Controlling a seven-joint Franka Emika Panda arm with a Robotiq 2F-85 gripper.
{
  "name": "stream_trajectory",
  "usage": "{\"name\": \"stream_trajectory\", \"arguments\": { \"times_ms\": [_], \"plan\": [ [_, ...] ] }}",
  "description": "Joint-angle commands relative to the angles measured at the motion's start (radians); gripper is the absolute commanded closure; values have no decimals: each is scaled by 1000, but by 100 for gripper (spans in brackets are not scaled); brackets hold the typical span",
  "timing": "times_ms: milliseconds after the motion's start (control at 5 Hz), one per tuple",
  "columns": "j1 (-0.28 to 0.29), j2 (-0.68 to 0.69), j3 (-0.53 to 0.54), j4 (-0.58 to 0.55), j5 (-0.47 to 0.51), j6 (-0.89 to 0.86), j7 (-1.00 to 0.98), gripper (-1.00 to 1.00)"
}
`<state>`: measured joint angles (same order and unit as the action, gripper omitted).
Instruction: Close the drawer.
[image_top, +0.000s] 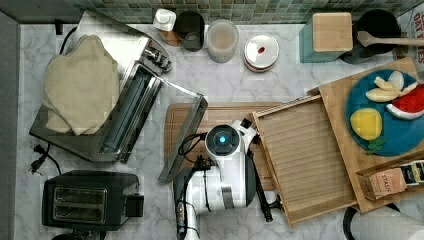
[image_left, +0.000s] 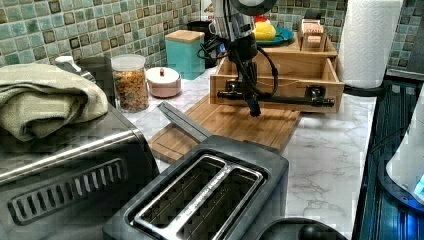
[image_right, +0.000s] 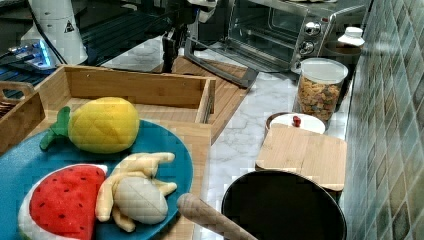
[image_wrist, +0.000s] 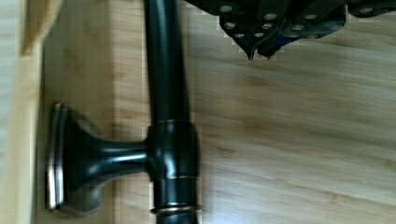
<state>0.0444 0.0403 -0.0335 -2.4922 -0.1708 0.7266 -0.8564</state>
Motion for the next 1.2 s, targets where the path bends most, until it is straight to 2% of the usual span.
{"name": "stream_trajectory", "arguments": {
  "times_ms": [200, 600, 800, 1000, 1200],
  "plan": [
    [-127, 35, -69, 100, -111, -15, -209, 100],
    [-189, 86, -121, 197, -119, -54, -340, 100],
    [-194, 130, -208, 281, -105, -49, -438, 100],
    [-249, 180, -235, 393, -81, -114, -543, 100],
    [-263, 176, -288, 428, -55, -112, -586, 100]
  ]
}}
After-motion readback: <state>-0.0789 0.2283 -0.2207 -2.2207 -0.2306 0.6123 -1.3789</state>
